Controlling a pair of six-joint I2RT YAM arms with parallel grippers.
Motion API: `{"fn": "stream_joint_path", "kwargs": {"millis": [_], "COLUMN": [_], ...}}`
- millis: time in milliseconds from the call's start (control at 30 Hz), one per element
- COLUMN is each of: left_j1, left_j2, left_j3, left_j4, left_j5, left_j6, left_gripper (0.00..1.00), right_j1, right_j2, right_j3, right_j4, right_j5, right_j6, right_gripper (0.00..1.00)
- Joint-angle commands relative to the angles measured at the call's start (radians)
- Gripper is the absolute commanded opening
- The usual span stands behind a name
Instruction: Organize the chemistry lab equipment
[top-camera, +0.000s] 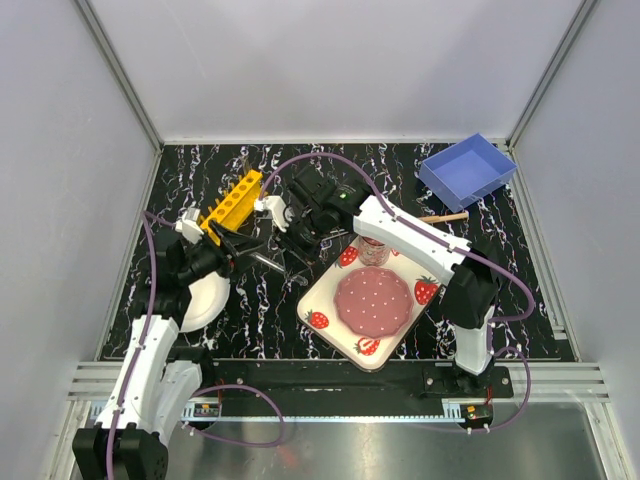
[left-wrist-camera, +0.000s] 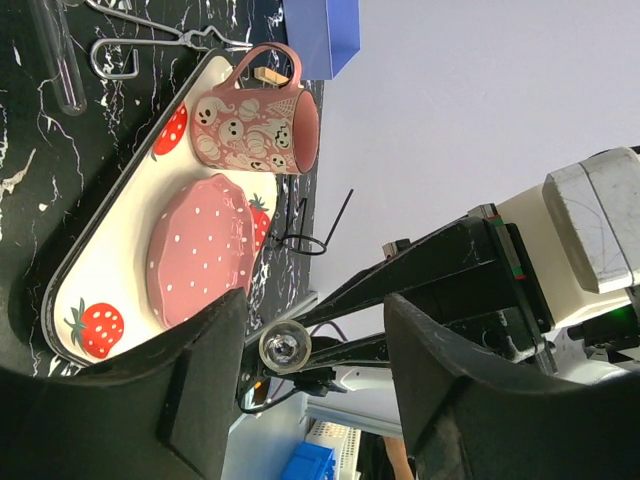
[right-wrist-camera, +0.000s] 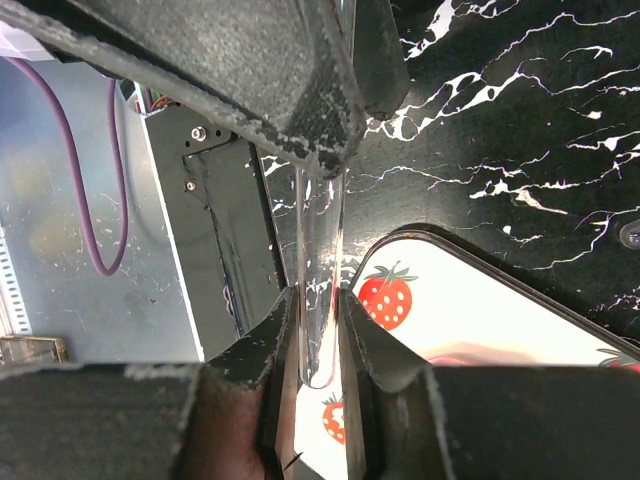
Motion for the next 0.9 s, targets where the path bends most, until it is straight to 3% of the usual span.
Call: {"fn": "stream_joint_path", "kwargs": {"millis": [0, 200, 633, 767, 867], "left_j1": [0.005, 0.005, 0.005, 0.005, 0.005], "left_j2": [0.001, -0.001, -0.013, -0.027, -0.037], "left_j3": [-0.005, -0.015, -0.012, 0.006, 0.044], "left_j4": [0.027, 0.001, -0.016, -0.051, -0.124], "left_j5": [0.052, 0.057, 0.095, 0.089, 0.037], "left_j6": [0.021, 0.059, 0.088, 0.117, 0.171], "left_gripper": [0.58, 0.38, 0.11, 0.07, 0.06], "right_j1": [0.010, 0.014, 0.020, 0.020, 0.019], "right_j2": [-0.039, -0.038, -0.045, -0.045, -0.038], "right_j3": [0.020, 0.015, 0.008, 0.052, 0.121], "right_j4": [-0.002, -0.011, -0.029, -0.065, -0.124], "right_j5": [-0.020, -0.026, 0.031, 0.051, 0.061], "right_j6": [-0.029, -0.041, -0.089, -0.124, -0.170], "right_gripper": [0.24, 0.24, 0.25, 0.30, 0.45]}}
